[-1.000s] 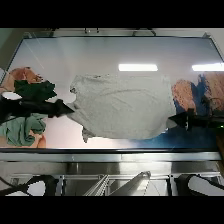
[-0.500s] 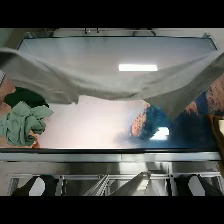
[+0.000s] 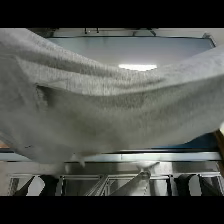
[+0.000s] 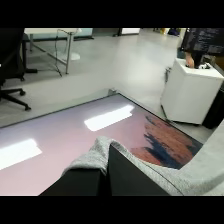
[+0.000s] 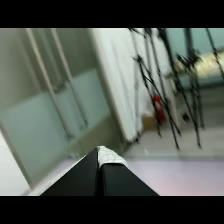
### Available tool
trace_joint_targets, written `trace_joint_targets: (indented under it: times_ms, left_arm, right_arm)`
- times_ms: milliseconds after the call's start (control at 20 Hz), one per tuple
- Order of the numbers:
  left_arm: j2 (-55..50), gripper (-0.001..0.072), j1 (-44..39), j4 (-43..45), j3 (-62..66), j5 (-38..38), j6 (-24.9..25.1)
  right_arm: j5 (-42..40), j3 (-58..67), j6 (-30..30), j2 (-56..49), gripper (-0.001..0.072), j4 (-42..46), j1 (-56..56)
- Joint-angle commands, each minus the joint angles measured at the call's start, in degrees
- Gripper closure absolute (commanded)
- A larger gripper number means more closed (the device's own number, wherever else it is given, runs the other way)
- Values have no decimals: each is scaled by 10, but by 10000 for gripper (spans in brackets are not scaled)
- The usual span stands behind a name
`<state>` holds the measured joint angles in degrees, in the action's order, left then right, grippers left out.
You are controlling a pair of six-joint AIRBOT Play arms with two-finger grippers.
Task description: Fold the shirts.
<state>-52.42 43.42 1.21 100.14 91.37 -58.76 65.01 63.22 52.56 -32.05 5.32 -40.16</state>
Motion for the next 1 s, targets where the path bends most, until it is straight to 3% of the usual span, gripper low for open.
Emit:
trace_joint_targets:
  times_ms: [0, 150, 300, 450, 650, 800, 950]
  left_arm:
    - [-84, 688, -76, 83, -9, 57, -19]
    - [-161, 689, -201, 238, -119, 51, -16]
    - [-259, 688, -266, 312, -207, -24, 16]
    - [-377, 688, -272, 306, -230, -105, 52]
    - [-538, 689, -272, 290, -146, -107, 62]
    - [-617, 689, -272, 257, -52, -99, 56]
    - [-671, 689, -272, 257, 37, -73, 16]
  right_arm:
    - [19, -52, 51, -43, 696, 155, 47]
    - [-15, -151, 21, -116, 696, 166, 104]
    - [-84, -205, -33, -223, 696, 166, 129]
    - [-115, -206, -113, -360, 695, 115, 137]
    - [-116, -188, -253, -534, 696, -59, 143]
    - [-90, -122, -264, -630, 695, -84, 143]
    - [-45, -62, -253, -686, 696, -83, 143]
